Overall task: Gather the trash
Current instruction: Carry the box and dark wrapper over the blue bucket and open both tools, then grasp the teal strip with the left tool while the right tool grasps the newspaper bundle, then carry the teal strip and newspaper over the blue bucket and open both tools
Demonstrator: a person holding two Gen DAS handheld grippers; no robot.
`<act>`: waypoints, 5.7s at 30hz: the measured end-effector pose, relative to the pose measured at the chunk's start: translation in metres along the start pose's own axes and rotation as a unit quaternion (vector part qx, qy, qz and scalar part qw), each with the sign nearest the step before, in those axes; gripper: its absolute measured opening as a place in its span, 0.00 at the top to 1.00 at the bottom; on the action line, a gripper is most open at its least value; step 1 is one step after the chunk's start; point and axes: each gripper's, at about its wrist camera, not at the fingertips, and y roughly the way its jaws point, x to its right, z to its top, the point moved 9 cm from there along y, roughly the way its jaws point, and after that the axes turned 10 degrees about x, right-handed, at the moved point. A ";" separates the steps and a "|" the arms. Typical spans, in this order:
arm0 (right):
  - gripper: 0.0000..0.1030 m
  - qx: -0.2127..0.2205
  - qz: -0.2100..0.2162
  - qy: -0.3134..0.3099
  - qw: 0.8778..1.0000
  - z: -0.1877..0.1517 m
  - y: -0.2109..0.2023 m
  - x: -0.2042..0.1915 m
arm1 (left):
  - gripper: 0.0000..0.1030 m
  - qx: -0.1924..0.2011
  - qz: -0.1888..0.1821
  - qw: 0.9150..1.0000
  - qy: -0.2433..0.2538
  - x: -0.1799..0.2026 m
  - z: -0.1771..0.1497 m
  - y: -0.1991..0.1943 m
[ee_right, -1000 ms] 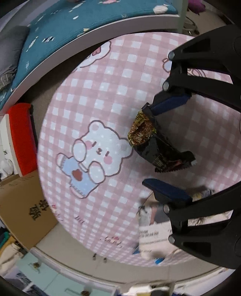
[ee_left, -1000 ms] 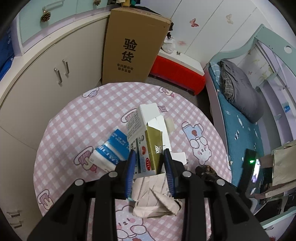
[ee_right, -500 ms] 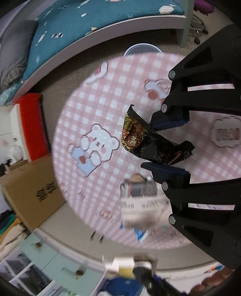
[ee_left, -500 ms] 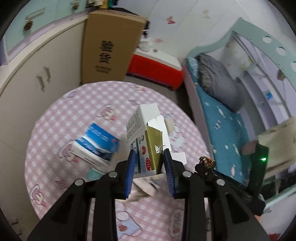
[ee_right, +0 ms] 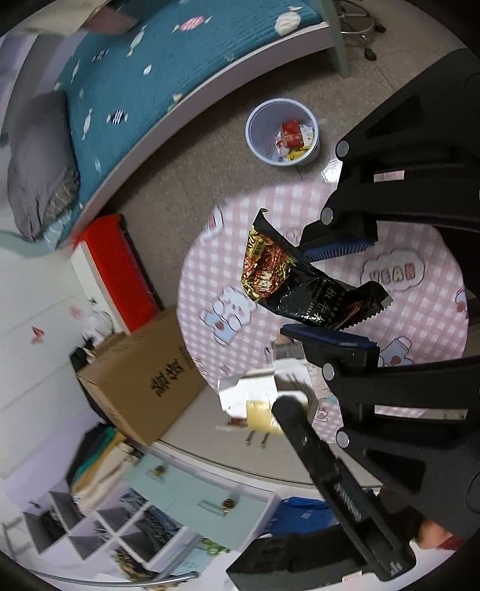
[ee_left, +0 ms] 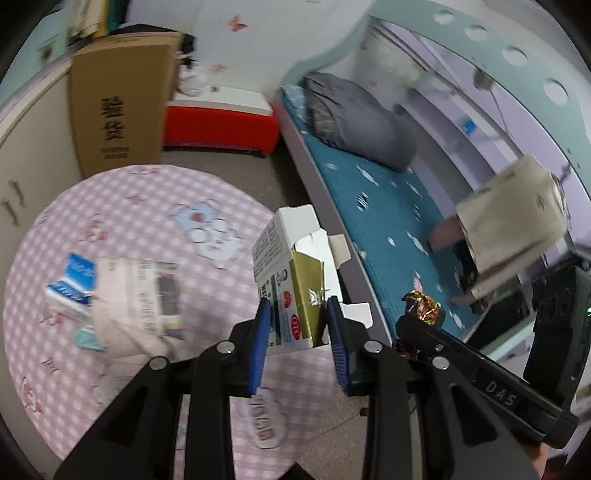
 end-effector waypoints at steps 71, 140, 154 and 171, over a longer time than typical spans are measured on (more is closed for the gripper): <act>0.31 -0.049 0.017 -0.074 0.996 -0.001 0.044 0.043 | 0.33 -0.003 0.129 0.989 -0.076 -0.021 -0.029 0.012; 0.71 -0.097 0.030 0.008 0.995 -0.086 0.148 -0.017 | 0.84 -0.110 0.248 0.952 -0.143 -0.258 -0.098 0.043; 0.71 -0.081 0.087 0.009 0.993 -0.046 0.101 -0.001 | 0.85 -0.030 0.175 0.968 -0.174 -0.156 -0.080 0.004; 0.71 0.000 -0.003 0.047 0.999 0.079 0.025 0.212 | 0.84 -0.027 0.069 0.994 -0.076 0.086 -0.012 0.135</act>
